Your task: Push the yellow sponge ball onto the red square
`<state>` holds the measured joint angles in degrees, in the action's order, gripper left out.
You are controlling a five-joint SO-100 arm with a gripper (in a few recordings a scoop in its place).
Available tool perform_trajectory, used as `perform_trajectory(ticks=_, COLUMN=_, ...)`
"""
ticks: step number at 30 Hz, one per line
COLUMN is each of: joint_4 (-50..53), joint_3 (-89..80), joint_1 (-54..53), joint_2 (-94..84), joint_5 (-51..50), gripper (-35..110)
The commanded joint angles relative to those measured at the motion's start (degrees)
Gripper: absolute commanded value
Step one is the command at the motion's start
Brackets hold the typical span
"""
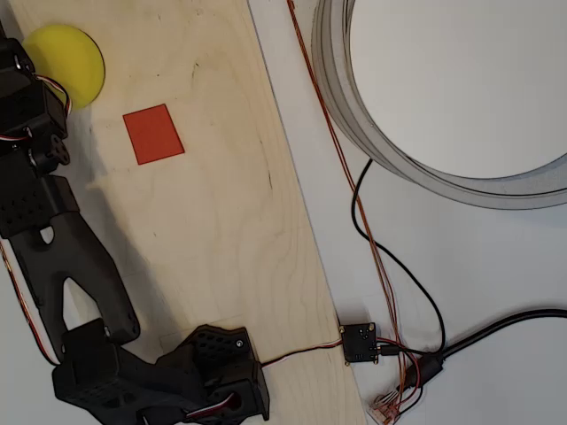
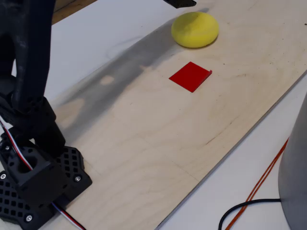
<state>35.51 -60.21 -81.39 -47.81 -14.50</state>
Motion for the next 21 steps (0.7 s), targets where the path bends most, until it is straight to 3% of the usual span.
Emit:
perform_trajectory(ticks=1, joint_4=1.93, joint_3=3.96, joint_1=-1.05, joint_2=0.62, joint_5=-0.97, gripper=31)
perform_trajectory(ticks=9, joint_4=6.50, joint_3=13.27, joint_1=-1.67, joint_2=7.73, joint_5=-1.41, gripper=30)
perform_trajectory(ticks=21, joint_4=6.42, joint_3=1.49, joint_1=-2.11, joint_2=2.20, joint_5=-3.87, gripper=30)
